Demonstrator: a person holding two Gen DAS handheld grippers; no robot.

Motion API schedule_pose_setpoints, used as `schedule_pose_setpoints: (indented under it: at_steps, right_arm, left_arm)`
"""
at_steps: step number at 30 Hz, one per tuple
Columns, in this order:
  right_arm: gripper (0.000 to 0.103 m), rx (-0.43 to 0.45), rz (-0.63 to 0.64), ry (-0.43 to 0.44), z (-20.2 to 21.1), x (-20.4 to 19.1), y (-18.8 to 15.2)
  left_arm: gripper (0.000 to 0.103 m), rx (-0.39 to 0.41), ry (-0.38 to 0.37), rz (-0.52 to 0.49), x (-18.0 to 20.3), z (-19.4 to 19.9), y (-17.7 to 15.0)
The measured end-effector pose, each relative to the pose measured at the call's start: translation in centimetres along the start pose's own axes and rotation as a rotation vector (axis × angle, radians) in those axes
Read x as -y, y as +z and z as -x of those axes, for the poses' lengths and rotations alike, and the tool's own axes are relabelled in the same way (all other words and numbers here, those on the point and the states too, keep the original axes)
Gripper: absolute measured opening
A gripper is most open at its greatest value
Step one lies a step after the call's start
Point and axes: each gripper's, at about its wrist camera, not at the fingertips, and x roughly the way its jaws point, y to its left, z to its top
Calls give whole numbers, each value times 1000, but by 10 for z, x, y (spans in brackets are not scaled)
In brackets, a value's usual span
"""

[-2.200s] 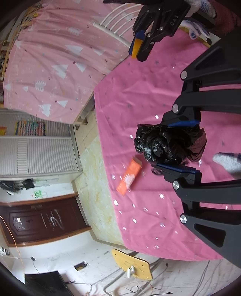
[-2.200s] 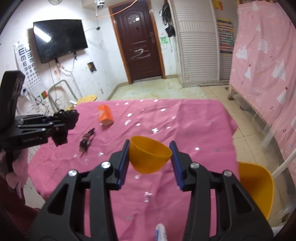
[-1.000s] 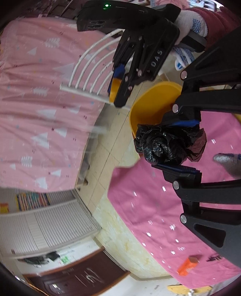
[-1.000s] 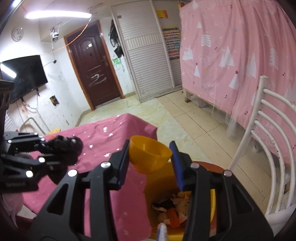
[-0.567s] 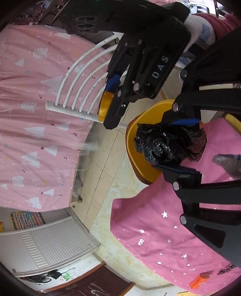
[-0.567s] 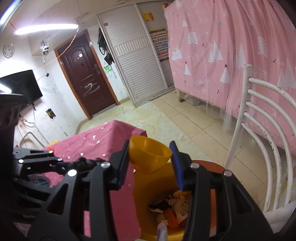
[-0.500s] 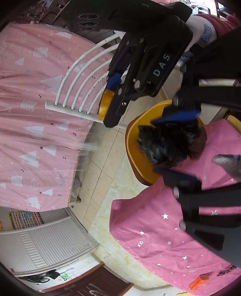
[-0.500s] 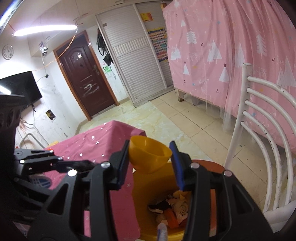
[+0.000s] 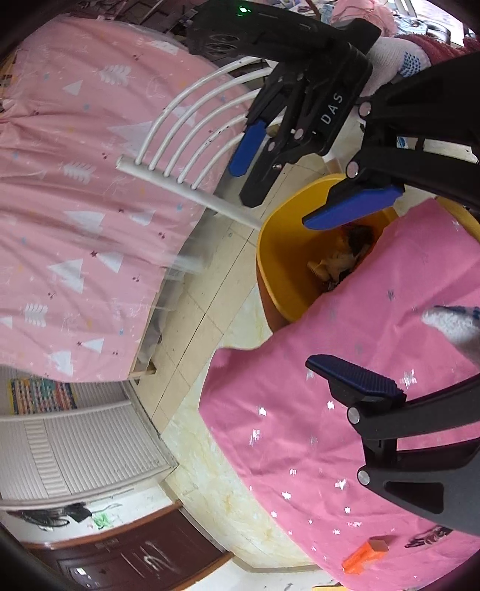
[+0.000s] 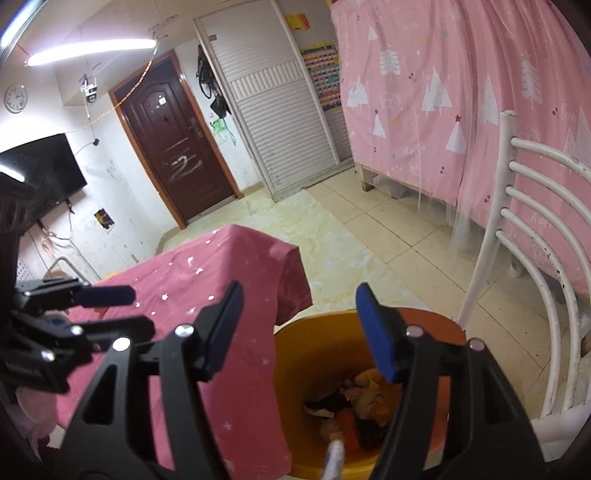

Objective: Collect trash
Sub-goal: 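Carry both items over the yellow bucket and open both grippers to drop them, then grasp the orange rectangular box with the left gripper while the right gripper grasps the black cable bundle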

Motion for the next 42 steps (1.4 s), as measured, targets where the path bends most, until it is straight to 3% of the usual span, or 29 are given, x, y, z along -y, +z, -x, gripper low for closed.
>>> schedule_pose_setpoints:
  at_steps: [10, 22, 35, 42]
  right_arm:
    - [61, -29, 71, 32, -10, -46, -2]
    - [64, -107, 188, 124, -42, -125, -10]
    - [65, -173, 303, 206, -70, -205, -20]
    - [65, -202, 343, 226, -80, -230, -27]
  left_arm:
    - [62, 58, 81, 37, -42, 29, -10]
    - [62, 57, 228, 171, -134, 46, -32]
    - [62, 2, 360, 391, -246, 59, -75]
    - [62, -49, 380, 533, -299, 53, -98]
